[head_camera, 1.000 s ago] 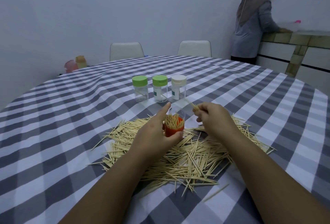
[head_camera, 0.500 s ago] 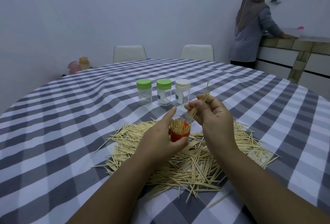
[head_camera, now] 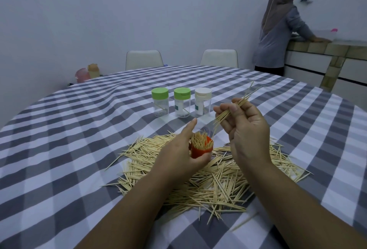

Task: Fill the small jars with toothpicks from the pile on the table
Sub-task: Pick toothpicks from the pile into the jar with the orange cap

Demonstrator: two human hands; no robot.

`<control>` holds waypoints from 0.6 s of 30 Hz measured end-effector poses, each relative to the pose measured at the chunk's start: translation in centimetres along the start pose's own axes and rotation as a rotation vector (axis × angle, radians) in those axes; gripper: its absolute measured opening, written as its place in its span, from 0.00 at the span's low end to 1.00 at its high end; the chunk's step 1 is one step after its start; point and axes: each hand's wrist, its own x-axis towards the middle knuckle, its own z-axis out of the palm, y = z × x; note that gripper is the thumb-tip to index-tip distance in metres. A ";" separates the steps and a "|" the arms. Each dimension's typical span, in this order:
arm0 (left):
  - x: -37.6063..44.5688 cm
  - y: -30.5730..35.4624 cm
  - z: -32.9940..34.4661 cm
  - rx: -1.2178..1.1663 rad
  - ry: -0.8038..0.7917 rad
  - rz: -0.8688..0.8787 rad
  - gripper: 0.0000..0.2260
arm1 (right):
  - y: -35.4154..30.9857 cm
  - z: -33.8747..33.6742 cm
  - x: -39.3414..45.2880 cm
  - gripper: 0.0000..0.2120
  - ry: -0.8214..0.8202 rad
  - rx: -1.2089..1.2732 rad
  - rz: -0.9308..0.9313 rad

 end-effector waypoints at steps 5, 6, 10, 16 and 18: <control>-0.1 0.2 0.0 -0.031 -0.002 0.010 0.42 | 0.5 -0.1 -0.1 0.05 -0.054 -0.061 0.019; -0.1 0.2 0.0 -0.034 0.001 0.006 0.42 | 0.7 -0.2 0.0 0.05 -0.066 -0.102 0.025; -0.2 0.2 -0.2 -0.027 0.037 0.001 0.41 | 1.1 -0.3 -0.3 0.05 -0.159 -0.302 0.055; -0.2 0.1 -0.5 -0.018 0.086 -0.013 0.41 | 1.6 -0.1 -0.8 0.07 -0.208 -0.493 0.098; -0.1 0.1 -0.5 -0.024 0.091 -0.022 0.40 | 1.7 -0.1 -0.8 0.06 -0.218 -0.510 0.118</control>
